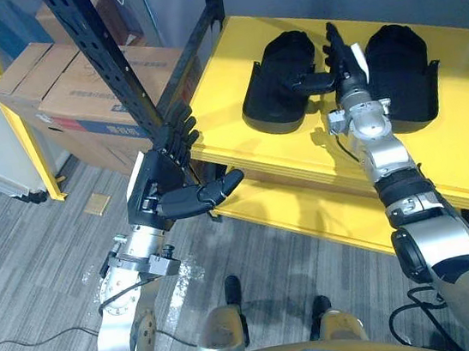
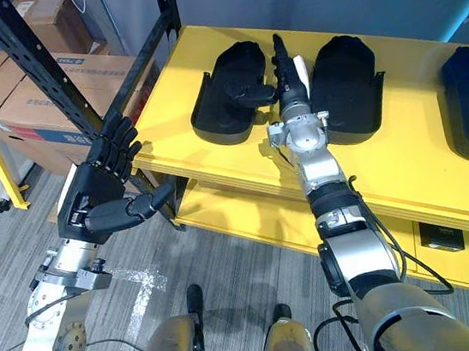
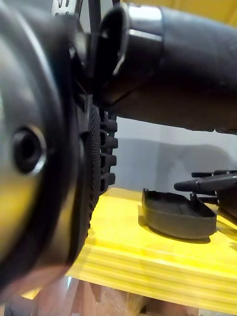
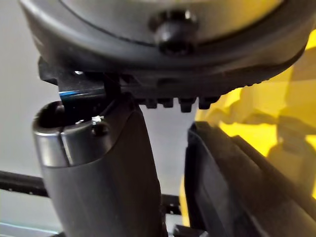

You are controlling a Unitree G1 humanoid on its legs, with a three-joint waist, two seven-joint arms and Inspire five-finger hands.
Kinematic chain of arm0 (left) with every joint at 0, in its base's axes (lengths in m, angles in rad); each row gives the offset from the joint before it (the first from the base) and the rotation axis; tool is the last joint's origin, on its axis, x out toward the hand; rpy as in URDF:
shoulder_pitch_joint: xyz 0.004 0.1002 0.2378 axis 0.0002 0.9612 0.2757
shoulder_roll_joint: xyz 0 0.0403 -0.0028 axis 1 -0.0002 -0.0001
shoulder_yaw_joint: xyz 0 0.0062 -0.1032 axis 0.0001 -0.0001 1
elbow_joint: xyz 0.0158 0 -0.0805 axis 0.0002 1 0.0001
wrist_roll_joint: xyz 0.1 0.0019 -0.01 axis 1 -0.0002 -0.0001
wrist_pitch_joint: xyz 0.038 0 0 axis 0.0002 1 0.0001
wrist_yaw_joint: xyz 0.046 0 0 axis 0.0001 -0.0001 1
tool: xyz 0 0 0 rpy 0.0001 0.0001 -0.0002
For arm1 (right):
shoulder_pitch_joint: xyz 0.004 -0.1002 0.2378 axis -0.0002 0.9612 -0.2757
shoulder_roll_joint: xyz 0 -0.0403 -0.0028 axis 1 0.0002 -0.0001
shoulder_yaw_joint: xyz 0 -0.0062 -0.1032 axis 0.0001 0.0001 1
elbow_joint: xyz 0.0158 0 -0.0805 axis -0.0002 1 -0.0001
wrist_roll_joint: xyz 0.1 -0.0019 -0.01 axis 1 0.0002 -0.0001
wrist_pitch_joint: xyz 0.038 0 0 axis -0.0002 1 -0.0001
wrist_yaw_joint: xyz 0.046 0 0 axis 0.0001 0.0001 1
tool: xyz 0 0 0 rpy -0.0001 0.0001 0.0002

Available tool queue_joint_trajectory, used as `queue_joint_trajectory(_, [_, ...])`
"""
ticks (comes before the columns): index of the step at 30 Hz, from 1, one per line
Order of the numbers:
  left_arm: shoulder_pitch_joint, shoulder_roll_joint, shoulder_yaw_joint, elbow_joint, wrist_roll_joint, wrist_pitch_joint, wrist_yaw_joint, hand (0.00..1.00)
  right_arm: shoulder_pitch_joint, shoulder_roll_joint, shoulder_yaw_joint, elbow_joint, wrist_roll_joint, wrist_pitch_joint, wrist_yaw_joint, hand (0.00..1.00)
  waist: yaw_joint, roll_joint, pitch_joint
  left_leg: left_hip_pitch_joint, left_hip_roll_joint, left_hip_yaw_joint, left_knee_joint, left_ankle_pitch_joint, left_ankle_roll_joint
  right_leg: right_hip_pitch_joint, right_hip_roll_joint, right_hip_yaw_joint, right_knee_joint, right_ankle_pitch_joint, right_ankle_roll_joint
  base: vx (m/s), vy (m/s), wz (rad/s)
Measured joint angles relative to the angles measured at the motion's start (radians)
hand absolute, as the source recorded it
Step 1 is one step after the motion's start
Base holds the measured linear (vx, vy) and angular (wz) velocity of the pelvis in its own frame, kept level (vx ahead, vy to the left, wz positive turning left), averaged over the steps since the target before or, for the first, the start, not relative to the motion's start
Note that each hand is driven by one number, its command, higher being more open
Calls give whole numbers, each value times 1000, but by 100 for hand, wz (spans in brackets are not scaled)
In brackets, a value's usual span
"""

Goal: Walk over and take three plastic housings, then place them on the shelf

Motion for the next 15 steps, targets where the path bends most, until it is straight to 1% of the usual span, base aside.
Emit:
queue_joint_trajectory(1, [0, 2, -8, 5, 28, -3, 24, 100, 24, 0, 0, -101, 0, -2, -26, 100, -3, 0, 0, 0, 1, 6, 1, -1, 0, -3, 1, 7, -2, 2, 3, 22, 8, -16])
queue_joint_trajectory(2, [-2, 3, -12, 26, 67, -16, 52, 100, 64, 1, -2, -249, 0, -14, -49, 100, -16, 0, 0, 1, 1, 12, 2, -3, 0, -1, 1, 12, -10, 5, 6, 28, 14, -17])
queue_joint_trajectory(3, [-7, 7, -12, 55, 102, -19, 82, 100, 111, 1, -5, -399, -1, -45, -62, 100, -31, 0, 0, 2, 1, 17, 7, -9, 2, -1, 2, 17, -16, 7, 8, 28, 15, -14])
queue_joint_trajectory(4, [-13, 11, -12, 73, 118, -19, 99, 100, 137, 1, -8, -468, -3, -63, -65, 100, -39, 0, 0, 3, 0, 21, 8, -12, 3, -1, 2, 21, -17, 8, 8, 35, 19, -22])
queue_joint_trajectory(6, [-30, 46, -10, 140, 160, -18, 161, 100, 233, 1, -30, -672, -14, -130, -49, 100, -71, -6, 2, 19, 1, 52, 10, -23, 5, -1, 2, 51, -17, 9, 10, 33, 19, -35])
queue_joint_trajectory(8, [-63, 67, -8, 189, 202, -18, 194, 100, 321, 0, -84, -772, 13, -177, -10, 100, -95, -14, 2, 23, 3, 72, 25, -39, 7, -3, 3, 75, -17, 10, 12, 10, 28, -33])
queue_joint_trajectory(10, [-100, 80, -6, 222, 239, -17, 216, 100, 402, 0, -139, -824, 28, -197, 25, 100, -112, -21, 1, 32, 4, 96, 26, -46, 7, -8, 4, 98, -19, 12, 14, -18, 36, -32])
queue_joint_trajectory(11, [-110, 81, -5, 227, 260, -16, 227, 100, 429, 0, -154, -837, 52, -202, 42, 100, -117, -24, 0, 34, 4, 106, 26, -49, 8, -13, 4, 108, -22, 12, 14, -21, 36, -43])
queue_joint_trajectory(13, [-147, 82, 0, 237, 313, -14, 271, 100, 549, 0, -207, -908, 112, -202, 99, 100, -137, -27, -1, 34, 8, 141, 25, -60, 6, -33, 10, 144, -29, 17, 13, -5, 31, -46])
queue_joint_trajectory(14, [-155, 83, 0, 240, 323, -13, 284, 100, 580, 0, -215, -926, 117, -202, 109, 100, -139, -28, -1, 34, 10, 152, 26, -63, 7, -38, 13, 154, -32, 21, 13, 23, 16, -46])
queue_joint_trajectory(15, [-172, 83, 0, 253, 373, -6, 318, 100, 640, 2, -225, -953, 121, -203, 133, 100, -148, -28, -1, 34, 15, 168, 28, -66, 5, -43, 20, 172, -36, 32, 19, 30, 3, -37])
